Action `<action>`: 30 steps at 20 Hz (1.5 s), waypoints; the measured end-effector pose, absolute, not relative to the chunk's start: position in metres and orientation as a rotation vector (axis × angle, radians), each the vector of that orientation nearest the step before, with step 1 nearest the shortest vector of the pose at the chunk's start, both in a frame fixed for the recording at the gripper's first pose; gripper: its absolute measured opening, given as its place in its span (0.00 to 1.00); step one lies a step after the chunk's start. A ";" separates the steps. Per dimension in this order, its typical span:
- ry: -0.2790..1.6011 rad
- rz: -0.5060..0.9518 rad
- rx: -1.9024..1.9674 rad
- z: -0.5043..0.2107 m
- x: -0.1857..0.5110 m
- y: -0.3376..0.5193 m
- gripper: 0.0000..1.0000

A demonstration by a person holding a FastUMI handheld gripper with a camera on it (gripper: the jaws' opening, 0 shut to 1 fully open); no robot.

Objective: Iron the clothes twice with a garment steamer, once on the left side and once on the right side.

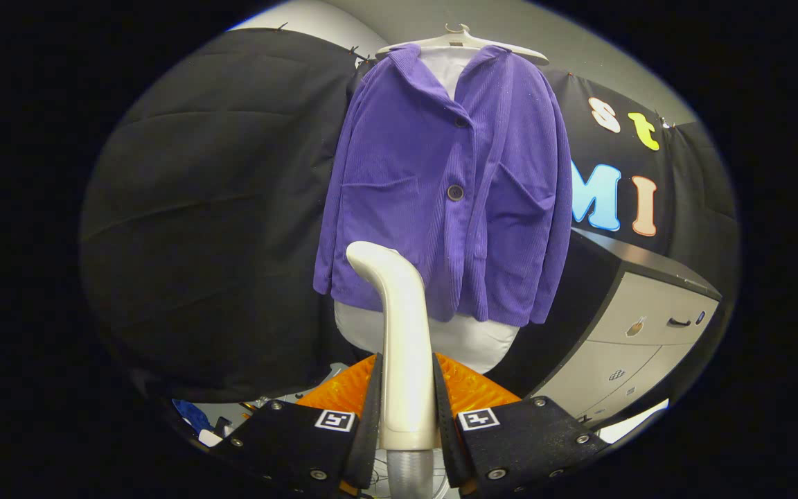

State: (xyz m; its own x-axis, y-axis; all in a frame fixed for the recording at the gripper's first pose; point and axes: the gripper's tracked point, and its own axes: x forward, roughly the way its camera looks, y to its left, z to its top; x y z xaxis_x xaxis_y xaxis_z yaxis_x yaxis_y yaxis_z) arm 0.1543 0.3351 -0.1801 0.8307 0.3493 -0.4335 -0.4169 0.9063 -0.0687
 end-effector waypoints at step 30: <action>0.090 0.181 0.076 0.008 0.115 0.061 0.38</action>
State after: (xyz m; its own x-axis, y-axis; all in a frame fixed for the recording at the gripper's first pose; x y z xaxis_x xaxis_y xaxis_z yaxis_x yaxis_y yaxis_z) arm 0.1153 0.0609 0.0075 0.9796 0.1833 -0.0822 -0.1765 0.9807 0.0837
